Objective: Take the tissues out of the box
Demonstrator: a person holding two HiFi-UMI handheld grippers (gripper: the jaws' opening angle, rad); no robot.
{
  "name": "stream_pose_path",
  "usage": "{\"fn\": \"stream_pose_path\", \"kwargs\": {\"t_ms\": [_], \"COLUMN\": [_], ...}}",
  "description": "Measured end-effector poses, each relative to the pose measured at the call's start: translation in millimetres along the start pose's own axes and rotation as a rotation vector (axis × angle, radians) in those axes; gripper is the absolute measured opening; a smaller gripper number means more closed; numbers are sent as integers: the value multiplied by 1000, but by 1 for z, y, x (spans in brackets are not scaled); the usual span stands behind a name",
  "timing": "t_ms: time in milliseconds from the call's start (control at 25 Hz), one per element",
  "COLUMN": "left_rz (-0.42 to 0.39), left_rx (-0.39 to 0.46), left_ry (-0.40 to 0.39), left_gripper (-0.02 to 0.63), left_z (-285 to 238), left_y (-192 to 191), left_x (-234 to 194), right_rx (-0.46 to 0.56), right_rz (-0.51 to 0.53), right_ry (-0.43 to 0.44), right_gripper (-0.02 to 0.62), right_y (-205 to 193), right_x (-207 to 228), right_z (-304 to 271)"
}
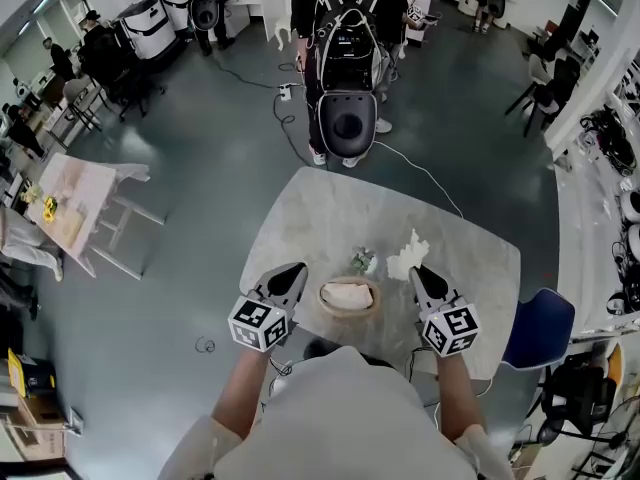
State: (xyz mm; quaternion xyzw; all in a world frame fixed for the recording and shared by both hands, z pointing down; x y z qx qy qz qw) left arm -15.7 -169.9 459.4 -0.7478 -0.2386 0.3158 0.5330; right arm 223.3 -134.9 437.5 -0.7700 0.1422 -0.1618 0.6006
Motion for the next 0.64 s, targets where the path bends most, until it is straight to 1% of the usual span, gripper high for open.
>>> {"fn": "stream_pose_path", "kwargs": {"t_ms": [240,640], "left_rz": [1,0], "left_rx": [2,8], "left_ry": [8,10], "left_gripper": [9,9], "left_z": [1,4], "left_y": [-3,4], "left_x": [-4,-7], "right_rx": [1,12], "right_rz": [1,13], "right_ry": [7,13], "right_gripper": [44,44], "right_y": [-2,8], "right_x": [-2,-6], "right_z": [-4,-10]}}
Point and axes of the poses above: the fingertips, and each gripper's own axes: z backward along the fingers, x to its right, y out of its top, the point moved 1 cm from there along z, backward along the fingers
